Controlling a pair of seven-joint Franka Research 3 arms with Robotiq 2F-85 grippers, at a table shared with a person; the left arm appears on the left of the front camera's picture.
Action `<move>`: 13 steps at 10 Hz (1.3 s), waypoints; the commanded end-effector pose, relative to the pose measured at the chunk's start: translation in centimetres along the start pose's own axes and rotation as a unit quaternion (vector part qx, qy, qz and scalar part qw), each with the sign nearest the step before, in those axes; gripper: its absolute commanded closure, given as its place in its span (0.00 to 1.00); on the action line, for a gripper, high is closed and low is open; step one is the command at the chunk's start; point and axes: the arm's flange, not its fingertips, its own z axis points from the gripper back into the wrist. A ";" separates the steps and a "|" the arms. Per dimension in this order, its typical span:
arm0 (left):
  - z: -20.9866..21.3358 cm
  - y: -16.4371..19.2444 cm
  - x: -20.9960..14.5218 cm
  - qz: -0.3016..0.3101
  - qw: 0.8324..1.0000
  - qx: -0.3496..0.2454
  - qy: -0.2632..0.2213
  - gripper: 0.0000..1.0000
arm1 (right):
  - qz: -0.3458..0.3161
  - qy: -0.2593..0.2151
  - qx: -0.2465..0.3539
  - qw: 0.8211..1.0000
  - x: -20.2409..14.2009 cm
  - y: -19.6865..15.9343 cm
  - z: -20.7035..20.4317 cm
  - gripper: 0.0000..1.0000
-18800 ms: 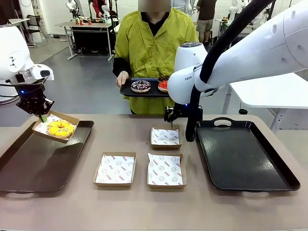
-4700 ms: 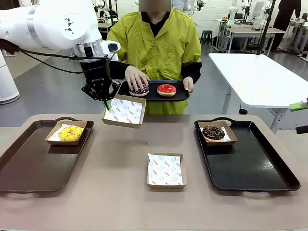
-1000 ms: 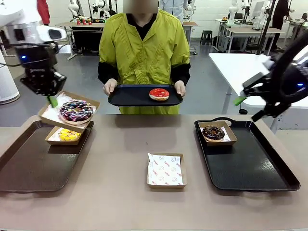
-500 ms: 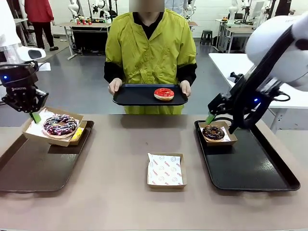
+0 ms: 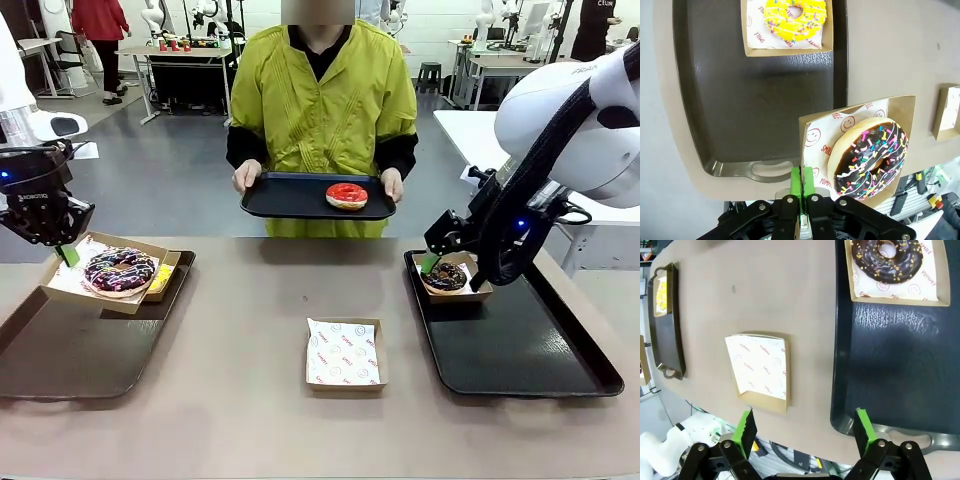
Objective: Individually package the donuts and arrange them on the tray.
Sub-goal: Place the picked Paper togo box on the Handle tray while simultaneously picking up another Paper togo box from the table with the other hand.
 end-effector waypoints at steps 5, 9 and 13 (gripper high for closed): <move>0.0 0.0 0.0 0.000 1.000 0.000 0.000 0.99 | 0.001 -0.001 0.000 1.000 0.0 0.1 0.1 0.00; -0.5 5.3 -2.3 -0.037 0.997 0.056 -0.047 0.99 | -0.026 -0.021 -0.153 0.988 -0.2 7.0 -4.6 0.00; -2.2 9.8 -2.7 -0.018 0.996 0.061 -0.060 0.99 | -0.037 -0.004 -0.200 0.979 -0.2 10.3 -11.5 0.00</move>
